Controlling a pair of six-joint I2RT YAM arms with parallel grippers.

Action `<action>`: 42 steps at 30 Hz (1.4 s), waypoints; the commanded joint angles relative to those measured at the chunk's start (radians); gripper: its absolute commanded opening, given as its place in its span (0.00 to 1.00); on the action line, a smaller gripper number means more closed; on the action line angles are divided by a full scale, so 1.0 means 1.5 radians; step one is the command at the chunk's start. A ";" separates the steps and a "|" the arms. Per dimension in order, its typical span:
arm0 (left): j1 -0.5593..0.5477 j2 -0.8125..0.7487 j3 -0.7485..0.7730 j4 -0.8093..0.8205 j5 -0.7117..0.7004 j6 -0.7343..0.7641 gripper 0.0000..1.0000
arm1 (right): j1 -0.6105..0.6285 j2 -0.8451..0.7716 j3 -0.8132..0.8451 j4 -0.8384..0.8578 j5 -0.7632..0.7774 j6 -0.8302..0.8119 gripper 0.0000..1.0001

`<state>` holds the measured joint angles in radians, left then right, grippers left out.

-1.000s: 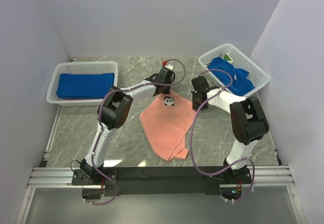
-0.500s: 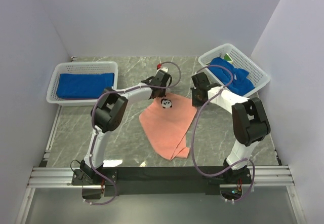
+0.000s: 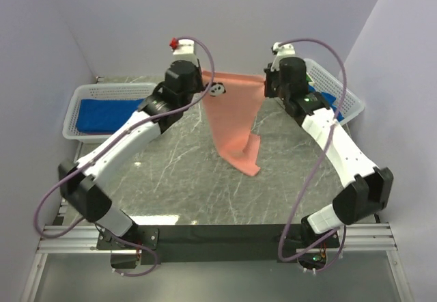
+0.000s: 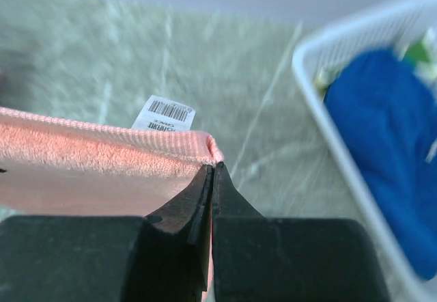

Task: Fold and stack the towels
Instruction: Flatten out the crumpled towel

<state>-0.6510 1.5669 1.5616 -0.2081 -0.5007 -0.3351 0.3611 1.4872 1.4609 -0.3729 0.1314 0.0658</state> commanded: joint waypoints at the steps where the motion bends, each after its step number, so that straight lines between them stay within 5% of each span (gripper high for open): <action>1: -0.005 -0.085 -0.007 0.046 -0.026 0.070 0.01 | -0.003 -0.080 0.036 0.018 0.030 -0.087 0.00; 12: -0.091 -0.352 -0.187 0.179 0.084 0.197 0.01 | -0.004 -0.318 -0.036 0.017 -0.178 -0.183 0.00; 27: -0.138 -0.529 -0.161 0.032 0.221 0.120 0.01 | -0.004 -0.465 0.026 -0.107 -0.396 -0.176 0.00; 32: -0.138 -0.501 -0.165 0.014 0.124 0.104 0.01 | -0.004 -0.427 0.026 -0.092 -0.342 -0.140 0.00; 36: -0.133 -0.378 -0.165 0.001 -0.117 0.087 0.01 | -0.004 -0.364 -0.010 -0.054 -0.243 -0.135 0.00; 42: 0.036 -0.137 -0.132 0.011 0.008 -0.043 0.01 | -0.031 -0.187 -0.049 0.041 -0.175 -0.168 0.00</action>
<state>-0.7143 1.2179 1.3422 -0.1768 -0.4320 -0.2943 0.3462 1.0874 1.4220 -0.4114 -0.2836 -0.1490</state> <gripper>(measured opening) 0.015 0.008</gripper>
